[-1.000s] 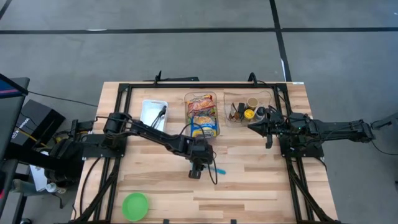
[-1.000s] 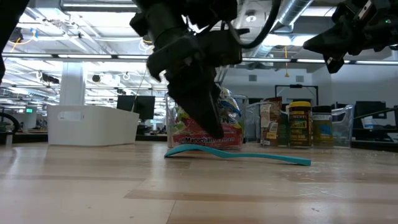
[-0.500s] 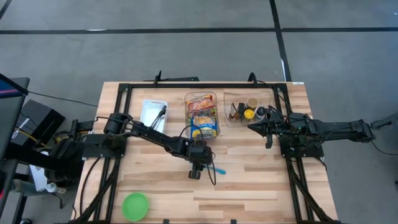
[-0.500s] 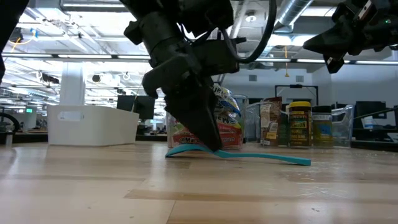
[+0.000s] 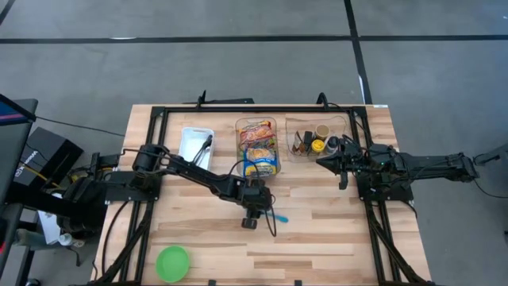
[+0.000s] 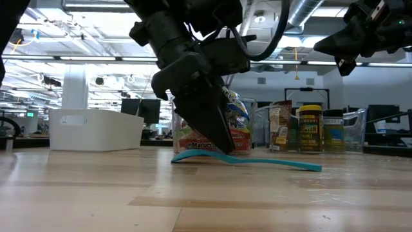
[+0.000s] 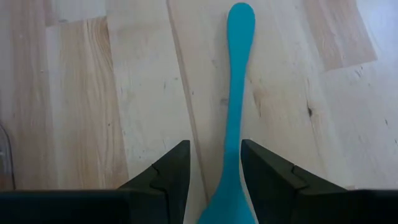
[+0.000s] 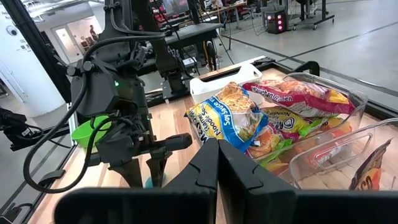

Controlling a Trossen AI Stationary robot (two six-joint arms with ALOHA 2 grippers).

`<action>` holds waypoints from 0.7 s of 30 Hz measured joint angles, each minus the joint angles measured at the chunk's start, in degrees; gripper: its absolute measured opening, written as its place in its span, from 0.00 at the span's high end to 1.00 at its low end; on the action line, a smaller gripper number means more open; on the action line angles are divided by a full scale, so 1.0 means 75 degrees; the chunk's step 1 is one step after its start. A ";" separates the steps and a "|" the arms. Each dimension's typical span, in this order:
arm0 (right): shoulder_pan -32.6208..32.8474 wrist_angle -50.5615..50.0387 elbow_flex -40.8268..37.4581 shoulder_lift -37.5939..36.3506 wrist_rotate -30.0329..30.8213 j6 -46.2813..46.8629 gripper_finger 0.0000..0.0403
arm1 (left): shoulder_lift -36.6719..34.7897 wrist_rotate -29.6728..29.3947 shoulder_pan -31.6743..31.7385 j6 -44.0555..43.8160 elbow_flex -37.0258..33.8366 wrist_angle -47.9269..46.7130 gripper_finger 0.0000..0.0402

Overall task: Pick & Place Food Item
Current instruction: Put the blue spoon into the white bin

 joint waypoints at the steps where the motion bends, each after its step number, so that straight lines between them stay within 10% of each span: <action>1: 0.0000 0.0000 0.0000 0.0000 -0.0002 -0.0003 1.00 | 0.0000 -0.0003 0.0000 0.0000 0.0000 0.0018 0.66; 21: 0.0000 -0.0009 0.0000 0.0000 -0.0003 0.0000 1.00 | 0.0337 0.0104 -0.0102 0.0002 0.0012 0.0287 0.73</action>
